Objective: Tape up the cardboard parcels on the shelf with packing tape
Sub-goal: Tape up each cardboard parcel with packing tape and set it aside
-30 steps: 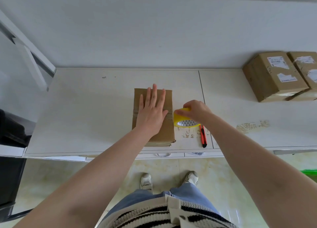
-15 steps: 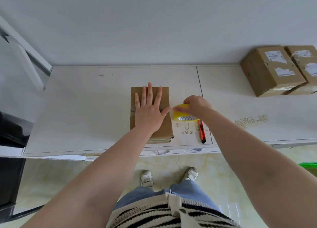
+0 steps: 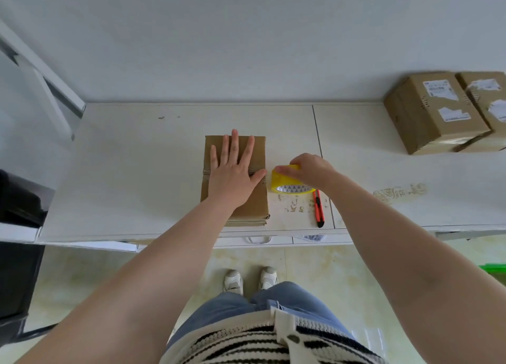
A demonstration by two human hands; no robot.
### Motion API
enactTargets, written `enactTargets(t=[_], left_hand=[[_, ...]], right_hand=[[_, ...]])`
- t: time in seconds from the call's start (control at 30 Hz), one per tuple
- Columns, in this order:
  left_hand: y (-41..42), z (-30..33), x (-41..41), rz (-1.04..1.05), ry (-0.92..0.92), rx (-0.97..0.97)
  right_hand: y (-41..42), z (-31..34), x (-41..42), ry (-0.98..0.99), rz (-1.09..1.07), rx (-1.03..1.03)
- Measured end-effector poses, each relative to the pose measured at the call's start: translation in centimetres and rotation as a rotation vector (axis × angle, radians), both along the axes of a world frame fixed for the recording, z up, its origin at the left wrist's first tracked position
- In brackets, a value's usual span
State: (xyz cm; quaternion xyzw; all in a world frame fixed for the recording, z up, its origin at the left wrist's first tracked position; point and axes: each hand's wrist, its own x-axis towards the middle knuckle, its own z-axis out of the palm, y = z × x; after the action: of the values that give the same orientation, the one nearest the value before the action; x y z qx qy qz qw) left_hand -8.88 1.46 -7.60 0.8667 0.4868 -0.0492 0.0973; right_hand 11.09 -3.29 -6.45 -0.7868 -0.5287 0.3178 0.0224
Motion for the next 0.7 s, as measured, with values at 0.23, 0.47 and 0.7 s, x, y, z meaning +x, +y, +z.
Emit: enactTargets(t=[0.23, 0.47, 0.7], left_hand=[[-0.1, 0.0, -0.4, 0.068, 0.023, 0.021], [-0.2, 0.0, -0.5, 0.097, 0.009, 0.005], [0.1, 0.4, -1.2, 0.098, 0.021, -0.02]], right_hand=[[0.3, 0.1, -0.8, -0.124, -0.006, 0.012], [-0.5, -0.4, 0.2, 0.114, -0.019, 0.053], [-0.2, 0.5, -0.1, 0.074, 0.048, 0.101]])
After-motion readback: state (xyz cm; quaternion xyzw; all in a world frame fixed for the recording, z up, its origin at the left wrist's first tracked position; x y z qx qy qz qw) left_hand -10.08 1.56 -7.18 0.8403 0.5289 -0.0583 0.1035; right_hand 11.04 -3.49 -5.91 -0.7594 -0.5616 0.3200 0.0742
